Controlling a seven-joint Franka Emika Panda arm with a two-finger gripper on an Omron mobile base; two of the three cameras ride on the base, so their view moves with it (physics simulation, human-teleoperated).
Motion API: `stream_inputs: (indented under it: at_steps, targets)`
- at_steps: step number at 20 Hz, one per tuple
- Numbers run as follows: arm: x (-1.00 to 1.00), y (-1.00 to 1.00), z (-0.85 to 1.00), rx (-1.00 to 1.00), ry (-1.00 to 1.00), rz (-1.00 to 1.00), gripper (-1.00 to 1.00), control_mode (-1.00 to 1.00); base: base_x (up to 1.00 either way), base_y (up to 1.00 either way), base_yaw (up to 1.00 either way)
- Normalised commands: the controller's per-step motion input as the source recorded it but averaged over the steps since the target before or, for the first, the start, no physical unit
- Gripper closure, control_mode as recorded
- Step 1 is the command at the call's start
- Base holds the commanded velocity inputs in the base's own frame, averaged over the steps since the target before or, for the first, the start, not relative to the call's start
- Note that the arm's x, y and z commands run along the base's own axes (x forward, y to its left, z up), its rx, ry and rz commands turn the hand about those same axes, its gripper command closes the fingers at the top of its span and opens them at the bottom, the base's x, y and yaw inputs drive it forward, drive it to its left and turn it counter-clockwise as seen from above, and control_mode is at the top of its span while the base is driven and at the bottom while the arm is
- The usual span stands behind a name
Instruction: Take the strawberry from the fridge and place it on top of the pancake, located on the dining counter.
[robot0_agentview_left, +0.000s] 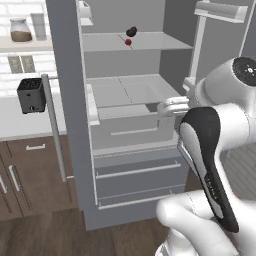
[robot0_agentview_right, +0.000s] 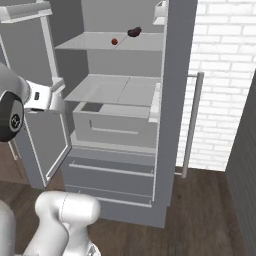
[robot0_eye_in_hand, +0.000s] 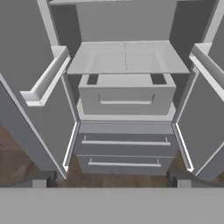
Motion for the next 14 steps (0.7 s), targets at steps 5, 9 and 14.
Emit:
stream_inputs:
  at_steps: [5,9,14]
  targets:
    - [-0.38,-0.29,0.04,0.09,-0.06,0.02,-1.00,-1.00,0.00,0.00,0.00]
    - [-0.39,-0.02,-0.01,0.01,-0.15,0.00,-1.00,-1.00,0.00,0.00,0.00]
    - [-0.11,0.01,-0.02,0.00,-0.06,0.00,-1.00,1.00,0.11,0.01,-0.01]
